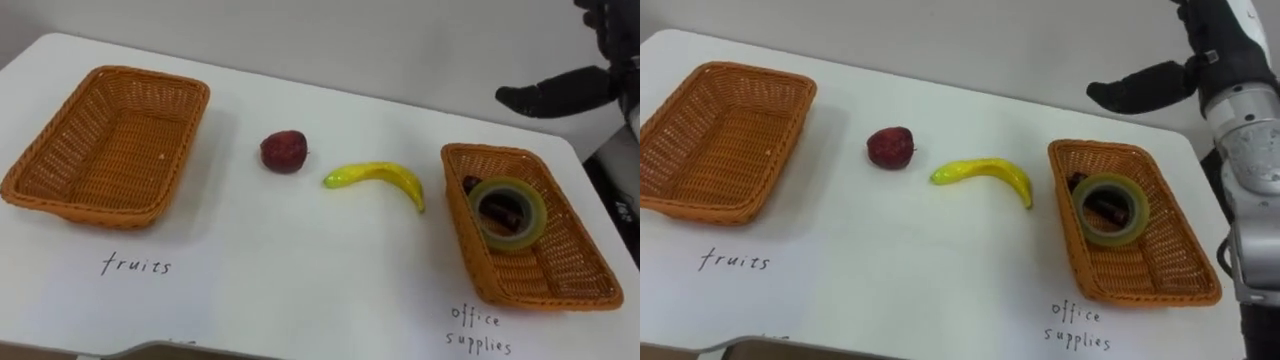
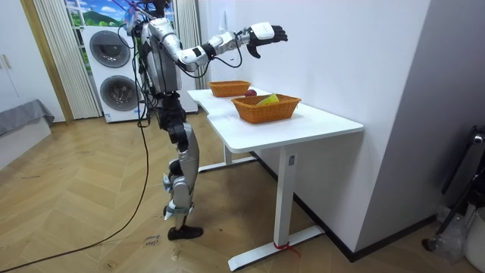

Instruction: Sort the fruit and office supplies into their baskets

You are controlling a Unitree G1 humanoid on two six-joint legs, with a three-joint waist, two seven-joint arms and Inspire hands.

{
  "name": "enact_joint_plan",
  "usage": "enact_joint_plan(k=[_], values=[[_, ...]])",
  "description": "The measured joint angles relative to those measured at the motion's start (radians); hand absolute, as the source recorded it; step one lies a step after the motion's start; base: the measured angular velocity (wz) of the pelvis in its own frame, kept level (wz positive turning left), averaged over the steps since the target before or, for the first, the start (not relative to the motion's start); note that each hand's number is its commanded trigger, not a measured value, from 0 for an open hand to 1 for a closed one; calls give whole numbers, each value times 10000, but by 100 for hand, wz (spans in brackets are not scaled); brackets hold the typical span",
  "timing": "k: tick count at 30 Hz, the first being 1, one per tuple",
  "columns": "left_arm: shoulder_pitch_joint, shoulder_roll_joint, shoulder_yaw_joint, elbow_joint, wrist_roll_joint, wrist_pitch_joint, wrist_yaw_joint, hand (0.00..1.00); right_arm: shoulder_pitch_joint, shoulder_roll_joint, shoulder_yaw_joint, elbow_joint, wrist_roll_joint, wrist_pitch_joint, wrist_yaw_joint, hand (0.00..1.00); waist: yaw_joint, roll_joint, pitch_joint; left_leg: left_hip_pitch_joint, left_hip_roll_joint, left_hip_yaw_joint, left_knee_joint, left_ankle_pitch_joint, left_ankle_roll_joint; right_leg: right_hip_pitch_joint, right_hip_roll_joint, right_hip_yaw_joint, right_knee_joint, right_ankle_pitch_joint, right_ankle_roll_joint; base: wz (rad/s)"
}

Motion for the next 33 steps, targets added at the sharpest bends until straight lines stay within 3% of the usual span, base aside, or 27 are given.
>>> enact_joint_plan(k=[7,13,16,21,29,33], values=[[55,2,-14,-62,-8,76,-84,0,-438,-1,417,-4,-80,179,102,0,208,24,34,13,-10,-21,27,3,0,5,-9,-50,0,-3,4,0],[17,113,-3,-20,-2,245,-307,0,-602,-231,1002,232,-444,387,109,0,340,-197,100,-57,-20,-287,65,1,-4,88,-15,-294,1,-4,7,12],[4,193,1,30,-1,356,-381,0,-682,-270,1136,560,-431,494,210,0,447,-359,67,-146,-35,-401,145,-1,-6,112,-36,-554,-11,-4,6,14],[17,222,3,63,-1,526,-422,0,-688,-290,1181,1109,-434,571,311,0,702,-375,76,-208,-91,-692,236,-4,1,219,-77,-806,-14,-5,7,18],[277,424,-18,491,147,777,-698,0,-689,-290,1539,1409,-370,639,509,0,845,-442,85,-366,-97,-806,291,16,-26,128,-59,-799,-25,-10,17,5],[338,453,-26,466,333,852,-731,0,-689,-290,1959,1715,-388,661,599,0,946,-527,51,-420,-97,-786,289,21,-31,67,-60,-781,-29,-11,17,-2]])
